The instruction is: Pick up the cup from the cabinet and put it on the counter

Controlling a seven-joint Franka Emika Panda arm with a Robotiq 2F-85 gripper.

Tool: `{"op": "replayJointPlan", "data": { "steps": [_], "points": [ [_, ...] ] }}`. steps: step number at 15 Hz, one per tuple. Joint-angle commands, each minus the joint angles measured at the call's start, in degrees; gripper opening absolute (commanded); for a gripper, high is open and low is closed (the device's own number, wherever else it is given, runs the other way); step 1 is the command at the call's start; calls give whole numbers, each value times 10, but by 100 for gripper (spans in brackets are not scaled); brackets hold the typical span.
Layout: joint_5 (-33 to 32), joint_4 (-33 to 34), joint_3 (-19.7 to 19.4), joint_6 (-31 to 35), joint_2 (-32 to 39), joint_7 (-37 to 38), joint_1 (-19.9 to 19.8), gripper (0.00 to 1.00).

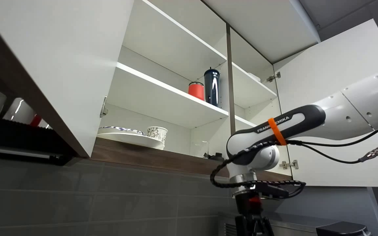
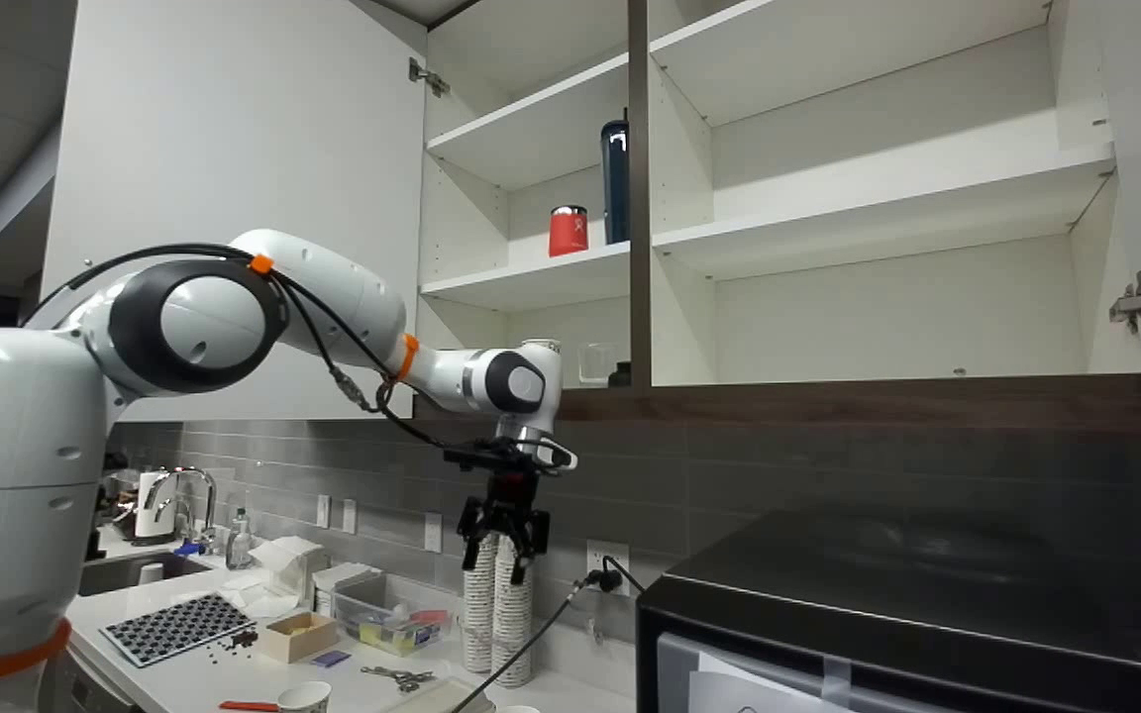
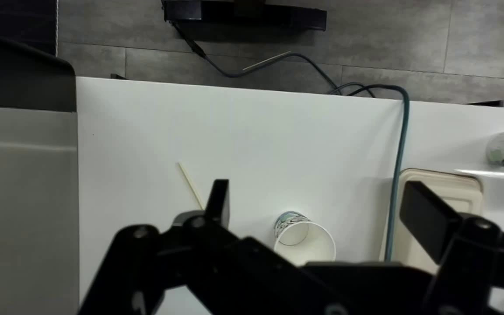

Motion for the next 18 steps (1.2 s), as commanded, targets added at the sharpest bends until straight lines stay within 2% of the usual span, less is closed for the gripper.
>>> {"op": "replayJointPlan", "data": {
  "steps": [1, 8, 9, 12, 15, 18],
  "points": [
    [45, 25, 1, -44, -26, 4, 8, 100],
    [195, 70, 2, -60, -78, 1, 22, 100],
    [163, 63, 2, -39, -62, 4, 20, 100],
    [181, 74, 2, -48, -78, 4, 24, 100],
    [169, 66, 4, -39, -76, 14, 24, 100],
    [240, 80, 0, -54, -92, -8, 28, 100]
  ]
}}
